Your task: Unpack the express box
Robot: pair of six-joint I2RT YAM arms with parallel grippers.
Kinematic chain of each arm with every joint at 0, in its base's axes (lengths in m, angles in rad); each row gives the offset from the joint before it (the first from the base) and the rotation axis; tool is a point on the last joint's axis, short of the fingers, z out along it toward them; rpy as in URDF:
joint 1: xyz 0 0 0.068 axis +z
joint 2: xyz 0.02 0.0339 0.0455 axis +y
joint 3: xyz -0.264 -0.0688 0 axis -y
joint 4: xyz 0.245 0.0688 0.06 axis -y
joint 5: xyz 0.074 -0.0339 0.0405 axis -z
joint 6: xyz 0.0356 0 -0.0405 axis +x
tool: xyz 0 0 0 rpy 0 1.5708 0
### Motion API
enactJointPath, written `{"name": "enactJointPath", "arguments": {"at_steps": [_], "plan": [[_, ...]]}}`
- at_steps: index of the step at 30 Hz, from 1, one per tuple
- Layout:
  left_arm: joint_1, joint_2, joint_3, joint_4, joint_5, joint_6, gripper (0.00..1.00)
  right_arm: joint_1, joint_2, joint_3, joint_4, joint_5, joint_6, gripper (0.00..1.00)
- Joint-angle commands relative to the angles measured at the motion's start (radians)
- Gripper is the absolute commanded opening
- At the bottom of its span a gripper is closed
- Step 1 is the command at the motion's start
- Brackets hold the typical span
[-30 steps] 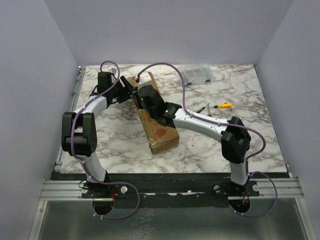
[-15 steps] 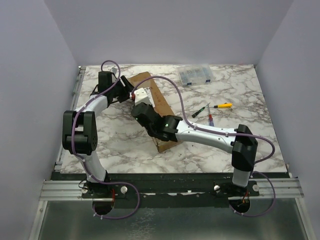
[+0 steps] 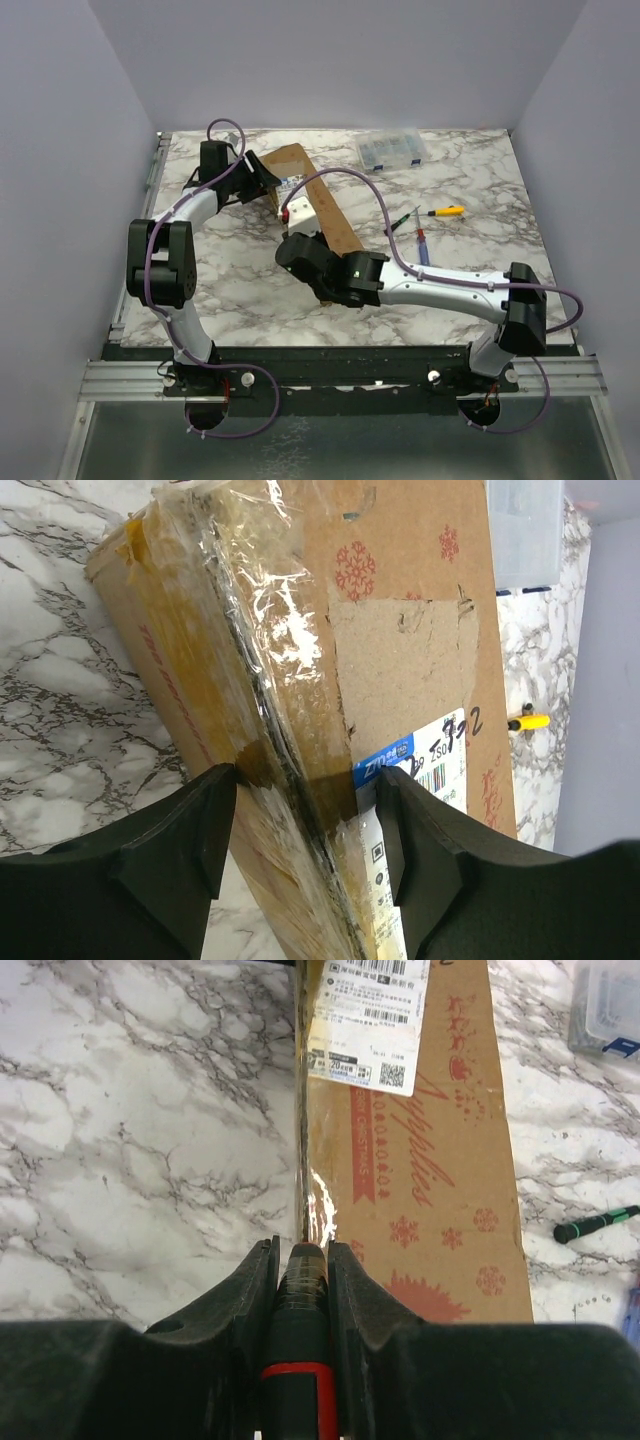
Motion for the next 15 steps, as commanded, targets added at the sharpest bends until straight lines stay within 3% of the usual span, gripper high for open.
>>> {"name": "enactJointPath", "arguments": {"at_steps": [1, 6, 15], "plan": [[0.007, 0.073, -0.004, -0.08, -0.154, 0.072, 0.61, 0.053, -0.064, -0.082, -0.179, -0.031, 0.088, 0.0], [0.006, 0.075, 0.0, -0.091, -0.172, 0.083, 0.61, 0.069, -0.12, -0.137, -0.194, -0.045, 0.117, 0.0], [0.006, 0.079, 0.008, -0.103, -0.191, 0.096, 0.61, 0.187, -0.117, -0.125, -0.401, 0.046, 0.318, 0.0]]}}
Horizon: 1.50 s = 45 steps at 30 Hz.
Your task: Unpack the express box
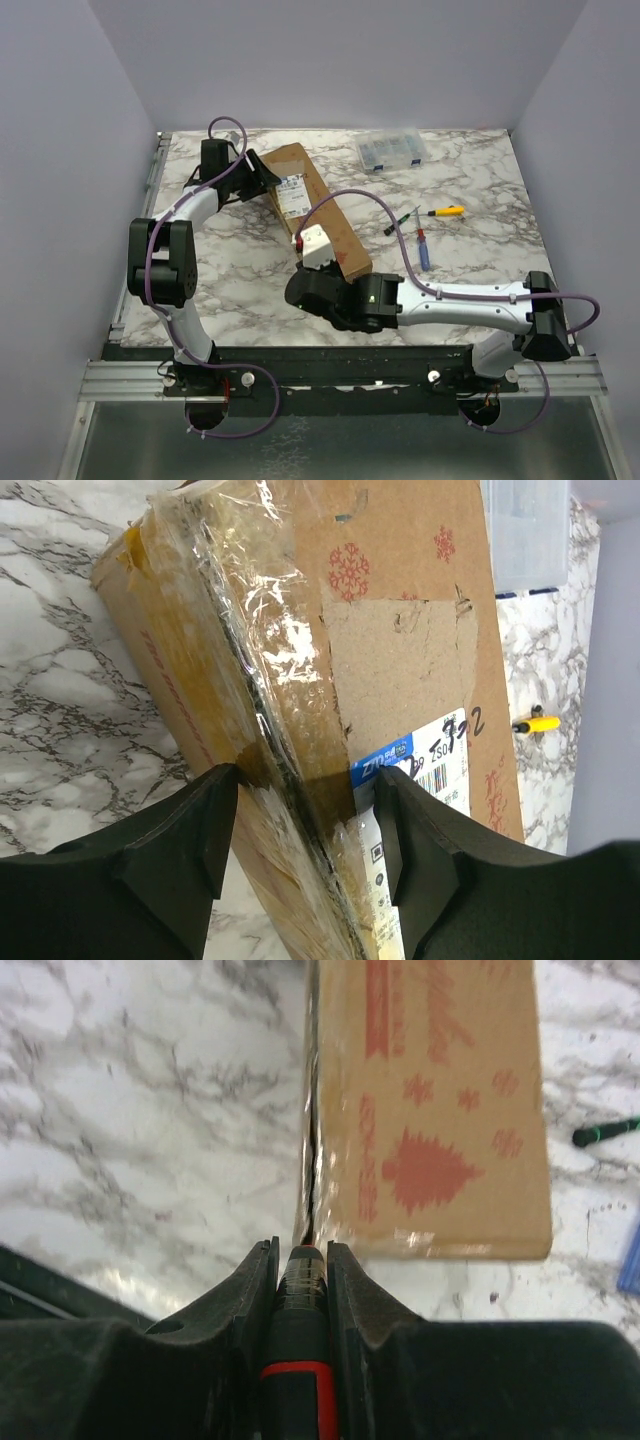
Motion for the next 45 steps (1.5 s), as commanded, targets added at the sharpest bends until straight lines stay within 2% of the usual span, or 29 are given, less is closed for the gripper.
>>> {"name": "enactJointPath", "arguments": {"at_steps": [1, 8, 15, 19, 23, 25, 28, 31, 35, 40, 45], "plan": [[0.01, 0.071, -0.009, -0.09, -0.184, 0.072, 0.61, 0.088, 0.006, -0.019, -0.259, 0.004, 0.157, 0.0], [0.006, 0.069, -0.004, -0.092, -0.165, 0.08, 0.62, 0.143, -0.015, 0.006, -0.362, 0.042, 0.26, 0.0], [-0.018, -0.04, 0.007, -0.096, -0.084, 0.128, 0.82, 0.129, -0.137, -0.018, -0.362, 0.141, 0.259, 0.0], [-0.017, -0.167, 0.014, -0.097, -0.048, 0.159, 0.86, 0.023, -0.209, -0.062, -0.305, 0.122, 0.172, 0.0], [-0.019, -0.315, -0.033, -0.097, -0.087, 0.204, 0.89, -0.126, -0.265, -0.091, -0.273, 0.08, 0.073, 0.0], [-0.02, -0.355, -0.054, -0.097, -0.117, 0.206, 0.89, -0.237, -0.294, -0.097, -0.275, 0.037, 0.045, 0.0], [-0.023, -0.38, -0.049, -0.097, -0.105, 0.187, 0.89, -0.49, -0.364, -0.147, -0.207, -0.114, -0.004, 0.0], [-0.025, -0.393, -0.054, -0.094, -0.095, 0.167, 0.89, -0.855, -0.476, -0.283, -0.036, -0.467, -0.01, 0.0], [-0.046, -0.385, -0.053, -0.091, -0.07, 0.155, 0.88, -1.321, -0.528, -0.428, 0.095, -0.837, 0.132, 0.0], [-0.071, -0.377, -0.055, -0.084, -0.053, 0.144, 0.88, -1.621, -0.547, -0.617, 0.276, -0.993, 0.329, 0.0], [-0.09, -0.38, -0.058, -0.081, -0.047, 0.138, 0.88, -1.842, -0.512, -0.767, 0.456, -1.116, 0.402, 0.0]]}}
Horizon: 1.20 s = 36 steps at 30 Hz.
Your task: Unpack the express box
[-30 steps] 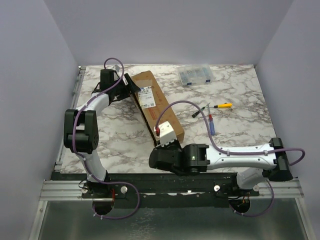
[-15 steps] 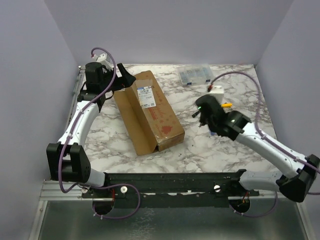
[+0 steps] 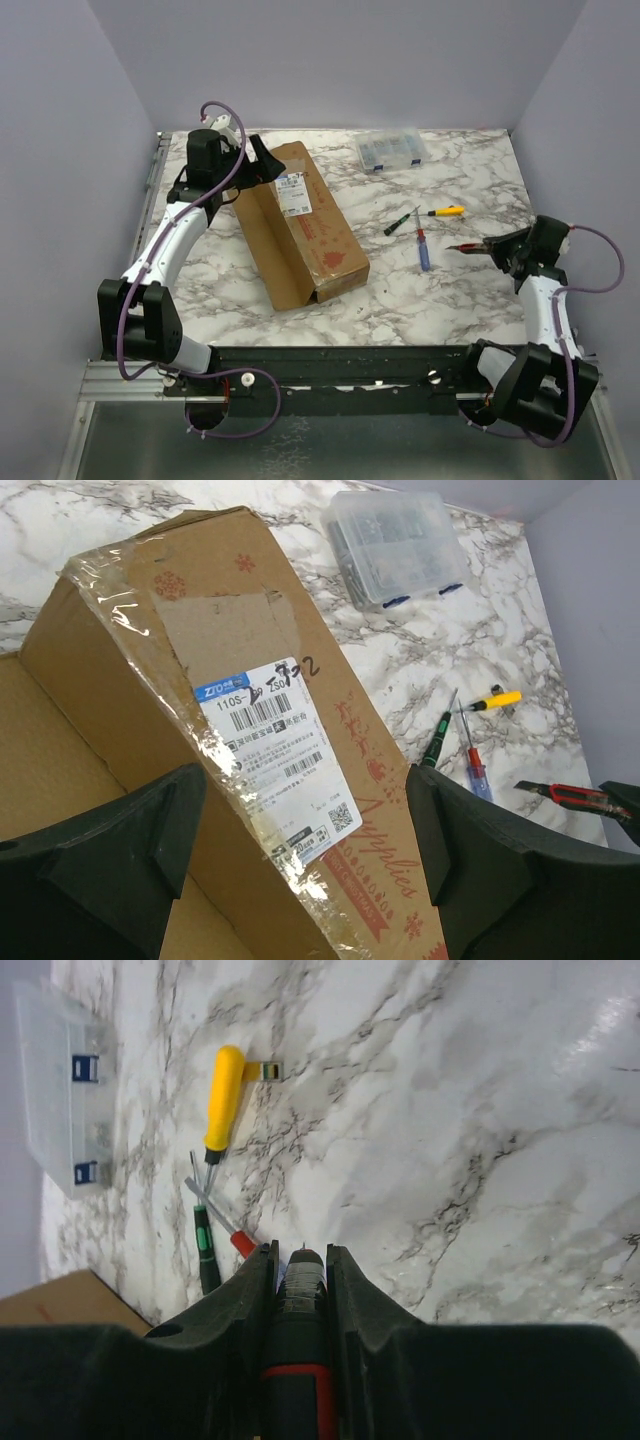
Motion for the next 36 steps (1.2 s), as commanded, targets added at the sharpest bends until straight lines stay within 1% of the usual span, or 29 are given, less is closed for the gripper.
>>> {"name": "enactJointPath", "arguments": {"at_steps": [1, 3, 5, 8, 10, 12, 16, 17, 18, 22, 23, 24, 27, 31, 33, 36], "plan": [[-0.022, 0.0, -0.008, 0.011, 0.029, -0.012, 0.88, -0.173, 0.035, -0.104, 0.255, -0.258, 0.124, 0.0], [-0.029, 0.003, -0.009, 0.015, 0.036, -0.016, 0.88, -0.262, 0.079, -0.159, 0.372, -0.38, 0.152, 0.0], [-0.036, 0.002, -0.009, 0.017, 0.045, -0.019, 0.88, -0.341, 0.119, -0.204, 0.447, -0.462, 0.171, 0.0], [-0.041, 0.002, -0.011, 0.022, 0.053, -0.025, 0.88, -0.417, 0.165, -0.24, 0.484, -0.521, 0.168, 0.02], [-0.043, 0.0, -0.013, 0.025, 0.056, -0.027, 0.88, -0.447, 0.187, -0.246, 0.469, -0.533, 0.147, 0.06], [-0.044, 0.0, -0.014, 0.028, 0.057, -0.028, 0.88, -0.462, 0.19, -0.252, 0.438, -0.51, 0.121, 0.16], [-0.048, 0.002, -0.017, 0.031, 0.058, -0.029, 0.88, -0.468, 0.17, -0.258, 0.346, -0.426, 0.082, 0.41], [-0.05, 0.004, -0.017, 0.032, 0.059, -0.029, 0.88, -0.468, 0.167, -0.258, 0.312, -0.41, 0.072, 0.58], [-0.052, 0.006, -0.018, 0.032, 0.059, -0.03, 0.88, -0.468, 0.165, -0.255, 0.28, -0.394, 0.061, 0.7], [-0.059, 0.006, -0.02, 0.035, 0.061, -0.031, 0.88, -0.468, 0.154, -0.223, 0.141, -0.307, 0.013, 0.97], [-0.061, 0.007, -0.02, 0.035, 0.06, -0.029, 0.88, -0.468, 0.144, -0.214, 0.101, -0.274, 0.004, 0.99], [-0.062, 0.008, -0.022, 0.036, 0.057, -0.029, 0.88, -0.468, 0.131, -0.202, 0.058, -0.247, -0.008, 1.0], [-0.069, 0.009, -0.023, 0.035, 0.056, -0.029, 0.88, -0.468, 0.079, -0.174, -0.073, -0.156, -0.027, 0.99], [-0.084, 0.003, -0.026, 0.036, 0.045, -0.026, 0.88, -0.468, -0.017, -0.144, -0.232, -0.089, -0.043, 1.0], [-0.09, -0.002, -0.029, 0.034, 0.025, -0.022, 0.88, -0.441, -0.062, -0.131, -0.28, -0.064, -0.046, 1.0], [-0.093, 0.0, -0.032, 0.033, -0.002, -0.02, 0.88, -0.404, -0.108, -0.112, -0.291, -0.083, -0.091, 1.0]]}}
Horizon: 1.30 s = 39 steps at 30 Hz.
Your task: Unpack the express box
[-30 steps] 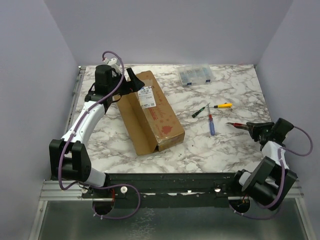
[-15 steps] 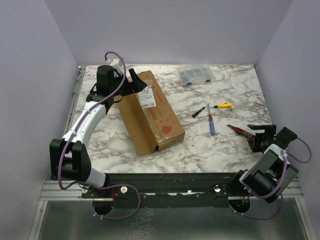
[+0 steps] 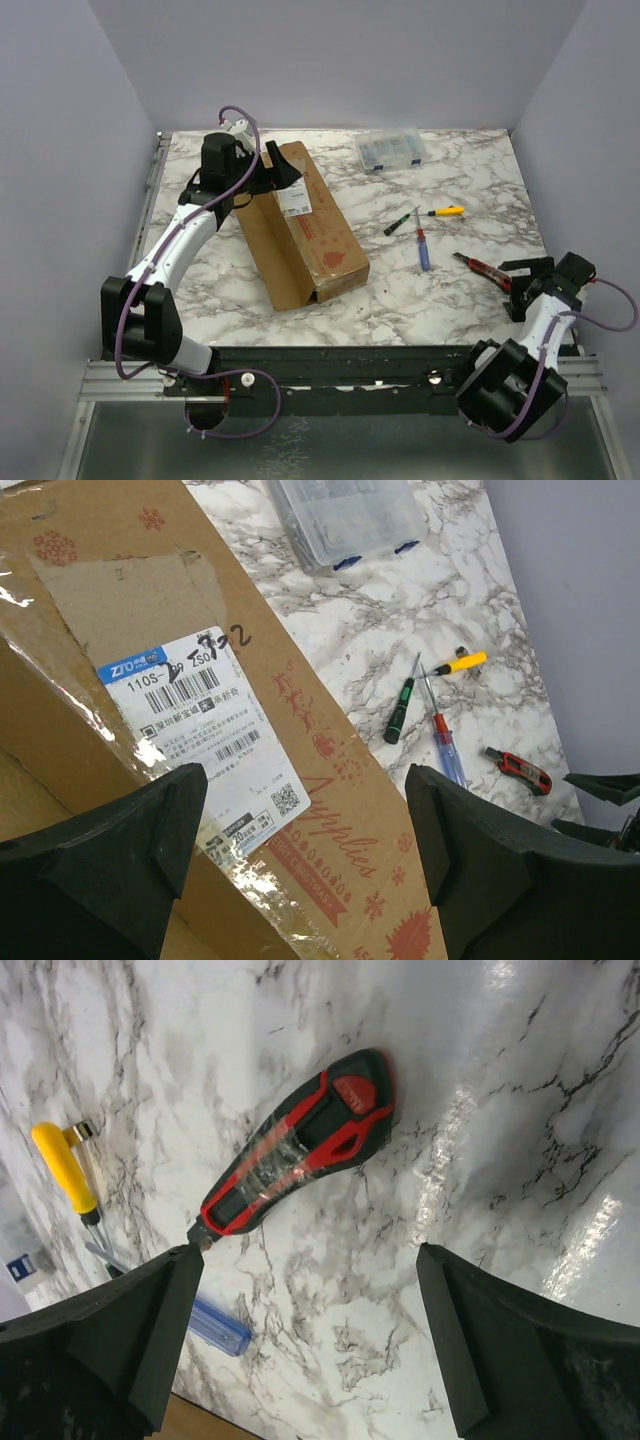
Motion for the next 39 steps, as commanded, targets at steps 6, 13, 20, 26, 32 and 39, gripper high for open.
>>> {"name": "enactJointPath", "arguments": {"at_steps": [6, 13, 20, 26, 32, 39], "plan": [[-0.005, -0.026, -0.053, -0.027, -0.173, 0.01, 0.86, 0.428, -0.038, 0.189, 0.022, -0.102, -0.274, 1.0], [0.115, -0.2, -0.231, -0.16, -0.225, -0.053, 0.86, 0.917, 0.136, 0.36, 0.168, -0.227, -0.363, 0.99], [0.169, -0.338, -0.407, -0.268, -0.236, -0.11, 0.86, 1.205, 0.38, 0.616, 0.136, -0.197, -0.436, 1.0], [0.169, -0.326, -0.557, -0.12, -0.119, -0.215, 0.82, 1.273, 0.512, 0.673, 0.129, -0.216, -0.43, 0.93], [0.169, -0.253, -0.619, -0.015, -0.091, -0.224, 0.71, 1.301, 0.534, 0.625, 0.171, -0.203, -0.406, 0.91], [0.139, -0.168, -0.639, 0.083, -0.058, -0.207, 0.54, 1.31, 0.539, 0.588, 0.218, -0.178, -0.364, 0.9]]}}
